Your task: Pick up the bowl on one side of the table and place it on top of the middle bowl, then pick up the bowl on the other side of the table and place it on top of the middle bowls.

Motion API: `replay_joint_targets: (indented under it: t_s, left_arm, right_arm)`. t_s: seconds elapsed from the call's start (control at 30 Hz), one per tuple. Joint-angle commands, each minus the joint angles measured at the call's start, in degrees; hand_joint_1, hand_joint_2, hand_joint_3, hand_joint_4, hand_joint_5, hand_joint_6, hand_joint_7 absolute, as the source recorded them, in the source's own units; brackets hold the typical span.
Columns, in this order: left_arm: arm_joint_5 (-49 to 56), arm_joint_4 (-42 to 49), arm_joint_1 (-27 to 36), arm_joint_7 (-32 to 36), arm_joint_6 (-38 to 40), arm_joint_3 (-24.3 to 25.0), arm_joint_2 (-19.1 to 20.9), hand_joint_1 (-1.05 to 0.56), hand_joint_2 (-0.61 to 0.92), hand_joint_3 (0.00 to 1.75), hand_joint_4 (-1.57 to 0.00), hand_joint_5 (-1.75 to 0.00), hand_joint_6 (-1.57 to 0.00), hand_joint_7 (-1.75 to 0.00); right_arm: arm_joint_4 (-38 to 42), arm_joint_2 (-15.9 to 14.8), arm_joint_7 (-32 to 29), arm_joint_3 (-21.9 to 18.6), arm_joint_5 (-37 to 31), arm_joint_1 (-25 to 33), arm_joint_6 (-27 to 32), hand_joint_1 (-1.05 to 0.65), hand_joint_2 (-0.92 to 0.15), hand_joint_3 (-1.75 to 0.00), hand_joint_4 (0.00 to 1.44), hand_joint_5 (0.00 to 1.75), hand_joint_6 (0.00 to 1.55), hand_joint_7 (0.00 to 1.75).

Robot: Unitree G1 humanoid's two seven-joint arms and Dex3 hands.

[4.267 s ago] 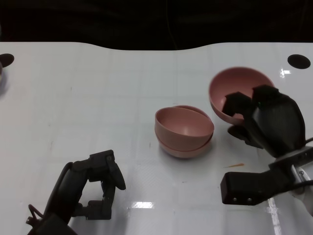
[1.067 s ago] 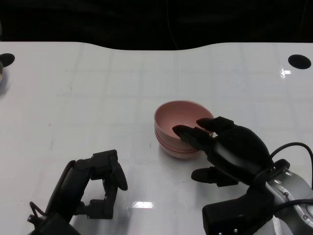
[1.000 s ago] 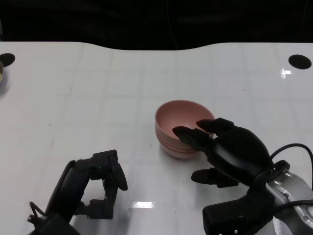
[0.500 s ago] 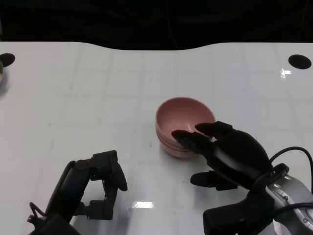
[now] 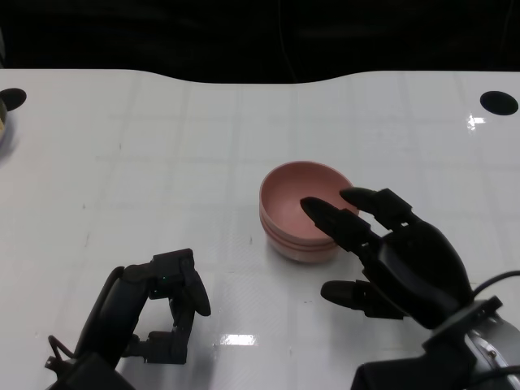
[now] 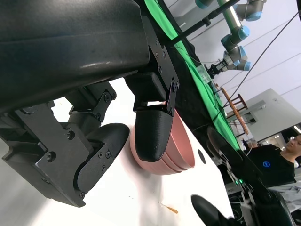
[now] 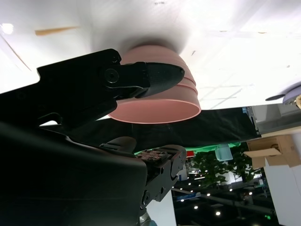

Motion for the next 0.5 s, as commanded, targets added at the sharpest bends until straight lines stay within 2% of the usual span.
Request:
replay_joint_targets:
  t_s: [0.03,0.13,0.27,0.37,0.4,0.5]
  left_arm:
    - [-0.66,0.50,-0.07,0.13,-0.73,0.08,0.80,0.00,0.24,1.61,-0.96,-1.70,-0.88,-1.53]
    - [-0.72,0.81,-0.25,0.15,-0.75,0.13,0.82,-0.01,0.23,1.61,-0.96,-1.70,-0.89,-1.53]
    - [-1.18,1.13,-0.34,-0.09,-0.70,0.27,0.92,-0.02,0.23,1.62,-0.97,-1.70,-0.89,-1.51]
    - [-1.60,1.45,-0.45,-0.43,-0.99,0.24,1.06,-0.02,0.23,1.63,-0.97,-1.70,-0.89,-1.51]
    - [-1.70,1.59,-0.50,-0.52,-1.12,0.21,1.10,-0.01,0.23,1.63,-0.96,-1.70,-0.89,-1.51]
    - [-1.44,1.54,-0.48,-0.28,-0.88,0.15,1.21,-0.02,0.22,1.63,-0.96,-1.70,-0.89,-1.51]
  right_arm:
    - [-1.51,-1.54,-2.82,-2.04,1.68,2.89,-2.40,-0.62,-0.92,-0.27,0.05,0.62,0.38,0.08]
    - [-1.97,-1.57,-6.37,-3.51,2.74,5.35,-5.42,-0.56,-0.92,-0.18,0.18,0.69,0.50,0.12]
    - [-3.60,-1.00,-6.79,-5.86,7.77,8.99,-9.50,-0.36,-0.91,-0.04,0.35,0.77,0.67,0.18]
    - [-4.84,-0.22,-7.55,-7.51,10.89,11.66,-12.52,-0.23,-0.89,-0.01,0.46,0.82,0.78,0.22]
    - [-5.40,0.04,-7.71,-8.09,11.88,12.66,-13.55,-0.16,-0.88,-0.01,0.55,0.87,0.85,0.25]
    - [-5.69,0.41,-8.15,-9.52,13.93,14.62,-16.63,-0.07,-0.89,-0.02,0.68,0.97,0.99,0.31]
